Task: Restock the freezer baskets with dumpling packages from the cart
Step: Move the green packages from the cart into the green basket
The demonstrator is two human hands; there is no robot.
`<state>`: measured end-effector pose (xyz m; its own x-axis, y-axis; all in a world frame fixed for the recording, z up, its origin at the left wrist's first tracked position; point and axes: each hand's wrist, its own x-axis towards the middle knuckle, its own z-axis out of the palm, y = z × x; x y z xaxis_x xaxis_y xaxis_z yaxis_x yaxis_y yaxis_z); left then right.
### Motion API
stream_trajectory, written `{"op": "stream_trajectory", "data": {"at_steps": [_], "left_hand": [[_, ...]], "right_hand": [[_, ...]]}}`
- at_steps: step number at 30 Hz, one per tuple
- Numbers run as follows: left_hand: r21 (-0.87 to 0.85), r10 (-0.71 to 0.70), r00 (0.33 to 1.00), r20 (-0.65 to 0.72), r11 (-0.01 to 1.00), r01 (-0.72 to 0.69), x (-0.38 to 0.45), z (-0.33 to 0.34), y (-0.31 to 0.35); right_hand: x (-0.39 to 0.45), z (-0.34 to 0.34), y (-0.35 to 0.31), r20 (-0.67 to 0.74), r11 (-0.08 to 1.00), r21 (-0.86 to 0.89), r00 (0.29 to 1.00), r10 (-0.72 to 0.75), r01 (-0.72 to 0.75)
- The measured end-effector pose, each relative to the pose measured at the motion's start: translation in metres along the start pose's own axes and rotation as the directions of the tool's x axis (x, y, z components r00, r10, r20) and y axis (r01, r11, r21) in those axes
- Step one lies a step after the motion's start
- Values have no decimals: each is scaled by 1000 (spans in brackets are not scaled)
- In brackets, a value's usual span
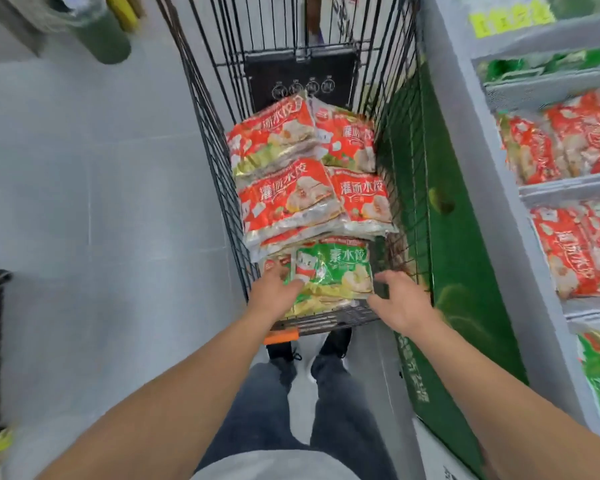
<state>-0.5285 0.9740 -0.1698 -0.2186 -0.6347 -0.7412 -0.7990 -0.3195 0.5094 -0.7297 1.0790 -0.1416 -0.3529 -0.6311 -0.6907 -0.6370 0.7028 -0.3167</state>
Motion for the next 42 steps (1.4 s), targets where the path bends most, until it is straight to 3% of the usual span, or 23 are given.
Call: {"op": "stream_trajectory", "data": {"at_steps": [10, 15, 21, 27, 37, 42], "left_hand": [[6, -128, 992, 17, 992, 127, 84, 52, -13], [-26, -192, 976, -104, 981, 190, 120, 71, -22], [-77, -275, 939, -205, 961, 264, 164, 82, -27], [51, -324, 921, -218, 938, 342, 185, 79, -36], [-46, -489, 844, -220, 869, 492, 157, 88, -75], [-192, -515, 820, -251, 856, 479, 154, 90, -75]], "right_hand": [[116, 25, 22, 199, 995, 43, 977, 77, -87], [166, 46, 39, 232, 962, 144, 953, 193, -230], [213, 70, 46, 244, 721, 499, 876, 416, -481], [241, 98, 70, 305, 587, 577, 816, 491, -568], [247, 102, 64, 197, 631, 553, 821, 535, -544], [242, 99, 73, 131, 714, 527, 874, 467, -461]]}}
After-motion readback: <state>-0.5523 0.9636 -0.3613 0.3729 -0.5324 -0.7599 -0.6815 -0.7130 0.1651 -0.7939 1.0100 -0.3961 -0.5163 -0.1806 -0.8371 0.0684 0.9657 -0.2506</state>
